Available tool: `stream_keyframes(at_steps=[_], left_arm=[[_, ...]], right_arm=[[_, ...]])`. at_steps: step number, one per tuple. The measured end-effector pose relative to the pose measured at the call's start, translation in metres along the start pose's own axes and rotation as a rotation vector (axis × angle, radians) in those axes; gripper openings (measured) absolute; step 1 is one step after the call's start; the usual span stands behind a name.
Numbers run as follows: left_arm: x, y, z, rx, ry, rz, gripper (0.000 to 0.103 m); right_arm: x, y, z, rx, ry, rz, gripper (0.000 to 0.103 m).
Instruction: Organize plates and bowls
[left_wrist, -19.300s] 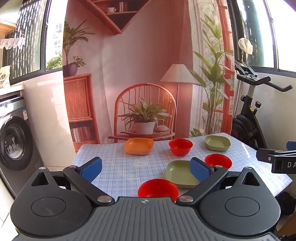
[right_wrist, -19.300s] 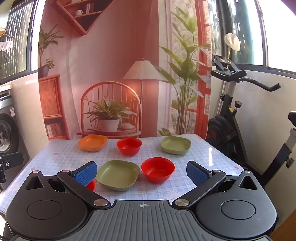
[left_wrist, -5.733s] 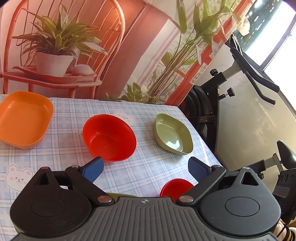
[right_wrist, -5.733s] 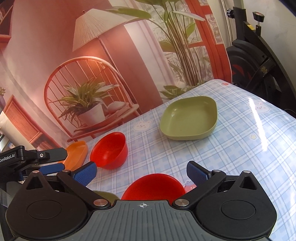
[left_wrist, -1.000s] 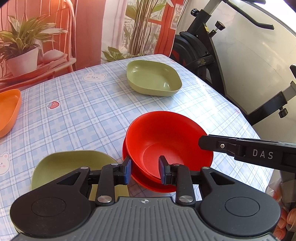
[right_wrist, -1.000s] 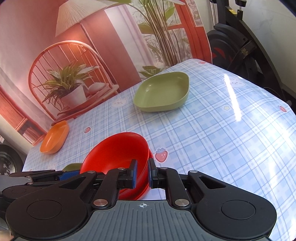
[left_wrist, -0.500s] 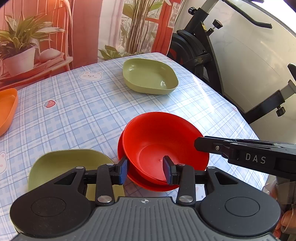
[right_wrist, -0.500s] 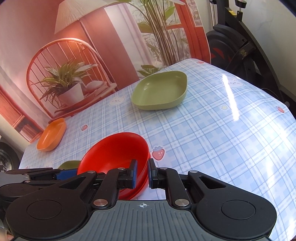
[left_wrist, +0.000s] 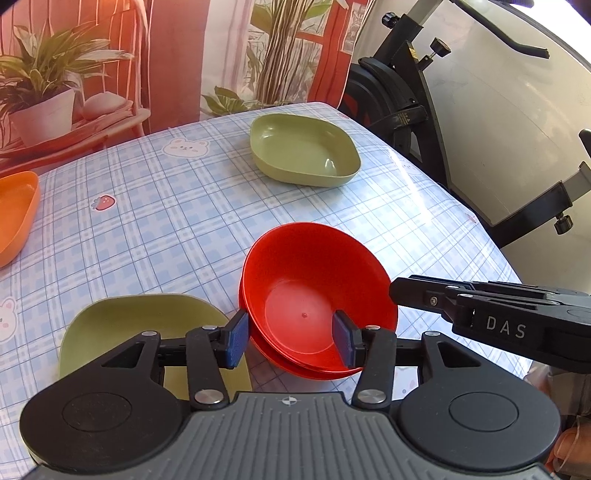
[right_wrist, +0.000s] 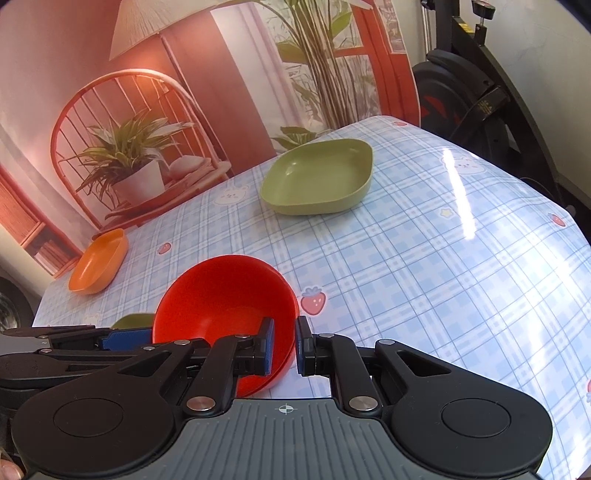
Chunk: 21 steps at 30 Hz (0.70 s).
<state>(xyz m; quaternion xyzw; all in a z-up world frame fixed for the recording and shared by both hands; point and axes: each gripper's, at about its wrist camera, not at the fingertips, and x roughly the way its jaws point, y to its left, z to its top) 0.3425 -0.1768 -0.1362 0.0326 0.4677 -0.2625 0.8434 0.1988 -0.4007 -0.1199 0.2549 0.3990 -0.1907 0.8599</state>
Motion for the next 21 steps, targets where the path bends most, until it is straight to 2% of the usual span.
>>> stream_keyframes(at_steps=[9,21], left_arm=[[-0.020,0.014,0.016,-0.053,-0.047,-0.024,0.056],[-0.034,0.020,0.055,-0.042,-0.148,-0.009,0.057]], right_arm=[[-0.013,-0.006,0.021,0.006,-0.061,-0.001,0.017],[-0.023,-0.025,0.070,-0.013,-0.180,-0.019,0.017]])
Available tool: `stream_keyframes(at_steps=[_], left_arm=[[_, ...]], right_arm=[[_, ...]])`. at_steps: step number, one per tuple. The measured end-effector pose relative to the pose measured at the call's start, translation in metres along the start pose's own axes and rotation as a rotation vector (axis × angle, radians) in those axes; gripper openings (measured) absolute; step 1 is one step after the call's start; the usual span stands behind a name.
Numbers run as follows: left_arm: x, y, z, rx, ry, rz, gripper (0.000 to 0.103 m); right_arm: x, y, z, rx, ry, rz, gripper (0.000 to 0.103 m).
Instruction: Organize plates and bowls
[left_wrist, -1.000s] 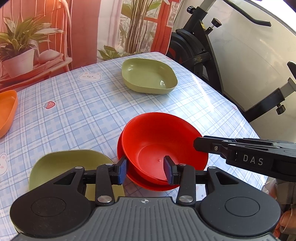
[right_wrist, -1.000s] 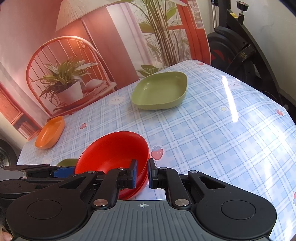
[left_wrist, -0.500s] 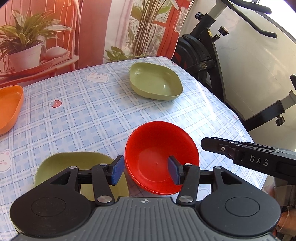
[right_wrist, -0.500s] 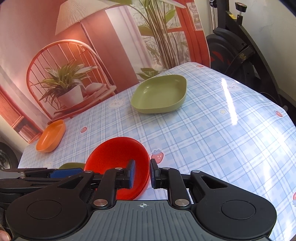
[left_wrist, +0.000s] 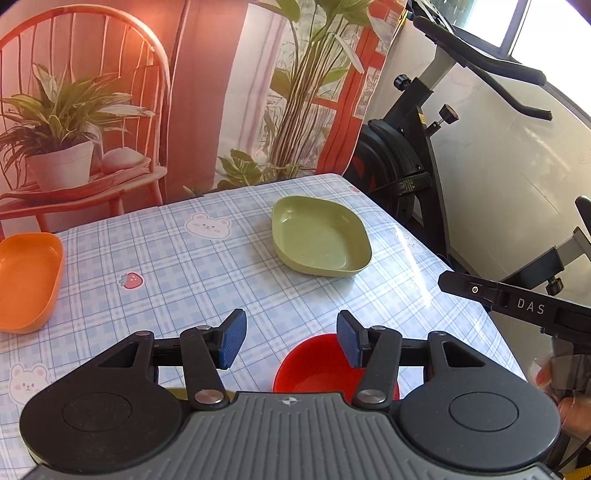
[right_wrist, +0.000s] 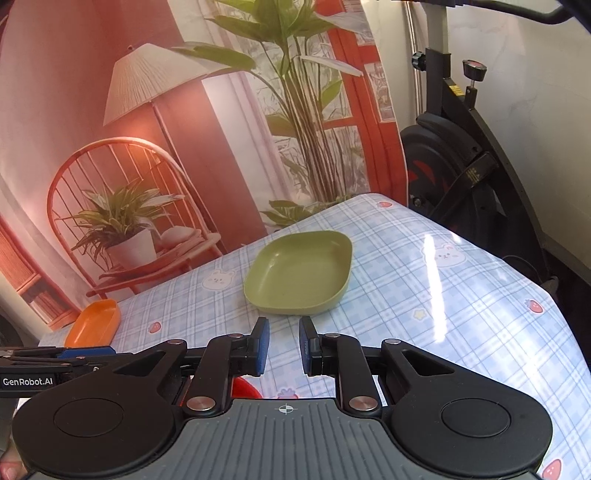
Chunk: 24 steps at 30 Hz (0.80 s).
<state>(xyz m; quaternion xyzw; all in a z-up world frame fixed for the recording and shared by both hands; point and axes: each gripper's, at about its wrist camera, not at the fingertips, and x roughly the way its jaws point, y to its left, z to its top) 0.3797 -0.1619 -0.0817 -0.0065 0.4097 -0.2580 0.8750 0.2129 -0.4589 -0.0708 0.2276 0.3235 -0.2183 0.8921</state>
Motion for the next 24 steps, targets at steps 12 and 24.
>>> stream_keyframes(at_steps=[12,24], left_arm=[[0.043,-0.004,0.026,0.040,-0.108,0.018,0.056],[0.097,-0.001,0.055,0.019,-0.105,-0.035,0.077]], right_arm=[[0.039,-0.032,0.014,0.000,-0.043,-0.003,0.021],[0.095,-0.059,0.022,0.015,-0.066,-0.022,0.021]])
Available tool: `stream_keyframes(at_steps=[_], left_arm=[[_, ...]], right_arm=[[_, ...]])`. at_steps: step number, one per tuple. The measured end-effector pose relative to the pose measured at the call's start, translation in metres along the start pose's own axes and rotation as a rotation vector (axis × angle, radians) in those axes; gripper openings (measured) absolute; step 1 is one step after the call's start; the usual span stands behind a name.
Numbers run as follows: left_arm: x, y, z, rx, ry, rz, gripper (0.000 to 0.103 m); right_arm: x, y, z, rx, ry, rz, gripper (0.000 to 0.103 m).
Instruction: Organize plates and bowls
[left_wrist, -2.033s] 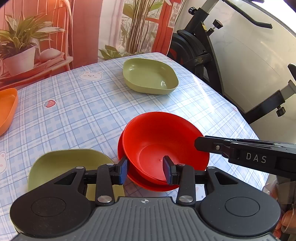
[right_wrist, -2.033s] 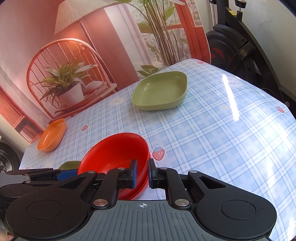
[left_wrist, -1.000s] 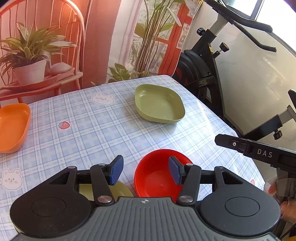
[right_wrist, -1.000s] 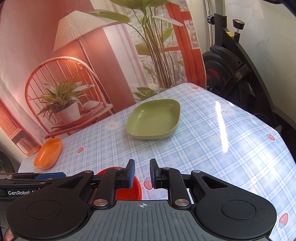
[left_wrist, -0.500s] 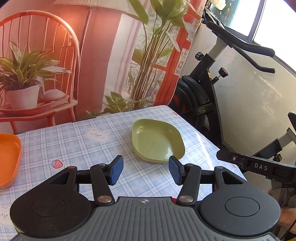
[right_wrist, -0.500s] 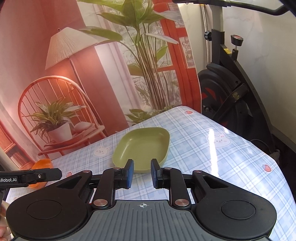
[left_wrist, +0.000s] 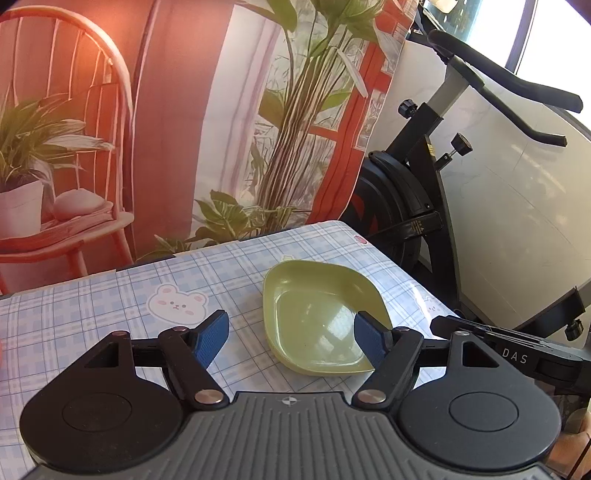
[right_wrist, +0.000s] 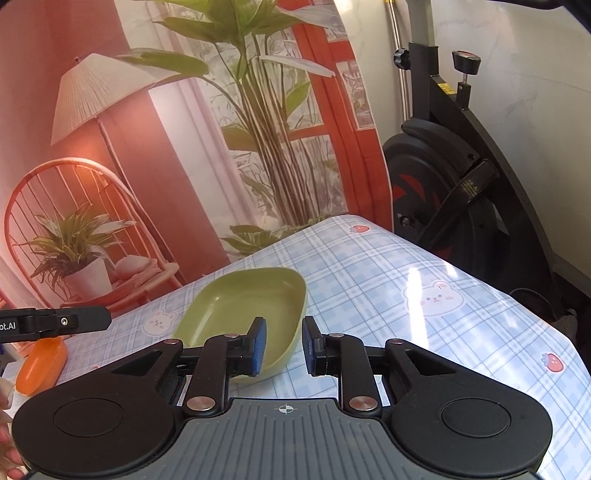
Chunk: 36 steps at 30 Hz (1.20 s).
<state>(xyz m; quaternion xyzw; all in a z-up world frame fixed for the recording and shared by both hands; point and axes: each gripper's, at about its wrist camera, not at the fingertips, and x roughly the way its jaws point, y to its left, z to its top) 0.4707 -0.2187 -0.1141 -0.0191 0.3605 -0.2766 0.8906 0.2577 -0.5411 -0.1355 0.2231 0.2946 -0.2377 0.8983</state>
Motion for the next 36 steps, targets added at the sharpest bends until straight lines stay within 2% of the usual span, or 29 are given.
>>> stream_keyframes(at_steps=[6,8,11,14,18,27,30,32,34,36], left_arm=[[0.031,-0.013,0.002,0.120,0.040,0.059,0.075],[0.042,-0.015,0.004,0.139,0.060,0.092,0.063],[0.055,-0.010,0.006,0.113,0.109,0.116,0.058],[0.064,-0.001,0.005,0.073,0.127,0.112,0.058],[0.073,0.006,0.002,0.035,0.147,0.064,0.060],[0.091,0.007,-0.005,0.025,0.198,0.037,0.060],[0.095,0.009,-0.008,0.015,0.207,0.010,0.049],[0.095,0.008,-0.010,0.031,0.211,0.009,0.032],[0.094,0.009,-0.011,0.028,0.206,0.006,0.024],[0.092,0.010,-0.012,0.018,0.200,-0.010,0.020]], right_arm=[[0.028,-0.006,-0.006,0.014,-0.016,0.011,0.024],[0.037,-0.007,-0.007,0.009,-0.012,0.018,0.026],[0.049,-0.005,-0.010,-0.006,-0.002,0.009,0.026],[0.060,-0.006,-0.011,0.006,0.015,0.011,0.026],[0.069,-0.006,-0.015,0.005,0.022,0.002,0.026],[0.082,-0.007,-0.025,0.018,0.052,-0.011,0.025],[0.083,-0.007,-0.025,0.020,0.056,-0.010,0.024],[0.083,-0.006,-0.025,0.016,0.060,-0.007,0.023],[0.082,-0.005,-0.025,0.008,0.061,-0.009,0.020],[0.082,-0.003,-0.024,0.005,0.063,-0.010,0.018]])
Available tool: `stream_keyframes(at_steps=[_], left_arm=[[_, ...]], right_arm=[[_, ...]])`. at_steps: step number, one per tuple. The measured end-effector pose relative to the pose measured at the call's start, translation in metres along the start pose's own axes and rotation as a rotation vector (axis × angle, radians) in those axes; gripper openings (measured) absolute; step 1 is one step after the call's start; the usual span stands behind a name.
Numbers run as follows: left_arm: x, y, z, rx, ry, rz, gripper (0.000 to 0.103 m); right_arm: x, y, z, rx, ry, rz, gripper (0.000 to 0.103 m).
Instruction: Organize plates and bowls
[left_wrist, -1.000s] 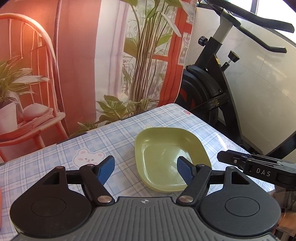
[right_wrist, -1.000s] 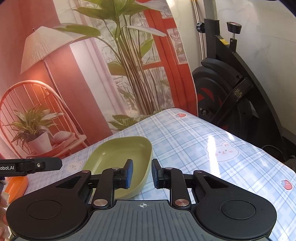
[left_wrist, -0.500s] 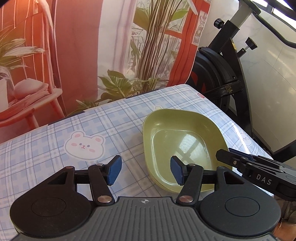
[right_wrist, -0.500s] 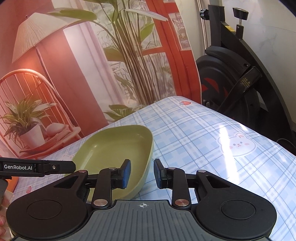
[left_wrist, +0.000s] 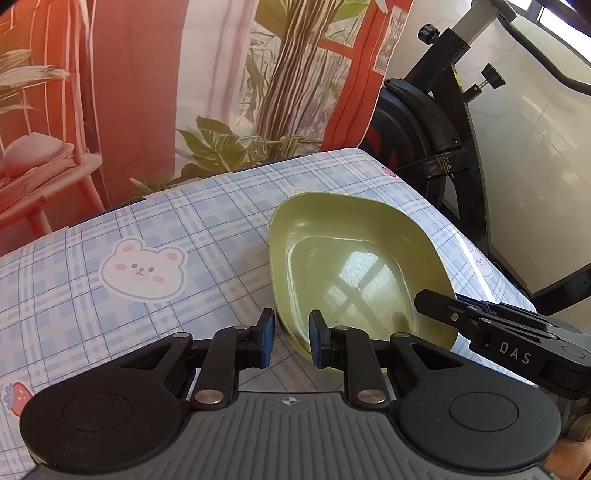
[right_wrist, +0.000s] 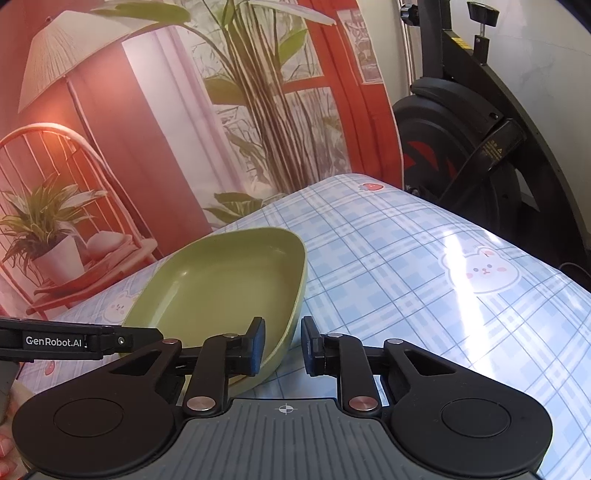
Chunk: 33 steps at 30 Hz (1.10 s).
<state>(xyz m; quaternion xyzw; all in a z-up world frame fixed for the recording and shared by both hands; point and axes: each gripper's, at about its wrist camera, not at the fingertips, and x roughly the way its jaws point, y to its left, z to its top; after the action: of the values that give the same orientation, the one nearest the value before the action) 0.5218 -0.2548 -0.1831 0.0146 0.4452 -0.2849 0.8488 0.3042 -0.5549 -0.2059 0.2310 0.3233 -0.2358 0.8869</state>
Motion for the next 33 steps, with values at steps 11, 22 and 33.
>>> stream_keyframes(at_steps=[11,22,33], left_arm=[[-0.029,-0.004,0.000,0.024,-0.042,0.010,0.020],[-0.087,-0.008,0.001,0.027,-0.102,0.048,0.020],[-0.151,0.004,-0.018,0.005,-0.136,0.085,0.021]], right_arm=[[-0.016,0.013,0.006,-0.021,-0.005,0.003,0.017],[-0.059,0.049,0.022,-0.073,-0.032,0.031,0.017],[-0.104,0.098,0.027,-0.095,-0.038,0.078,0.017]])
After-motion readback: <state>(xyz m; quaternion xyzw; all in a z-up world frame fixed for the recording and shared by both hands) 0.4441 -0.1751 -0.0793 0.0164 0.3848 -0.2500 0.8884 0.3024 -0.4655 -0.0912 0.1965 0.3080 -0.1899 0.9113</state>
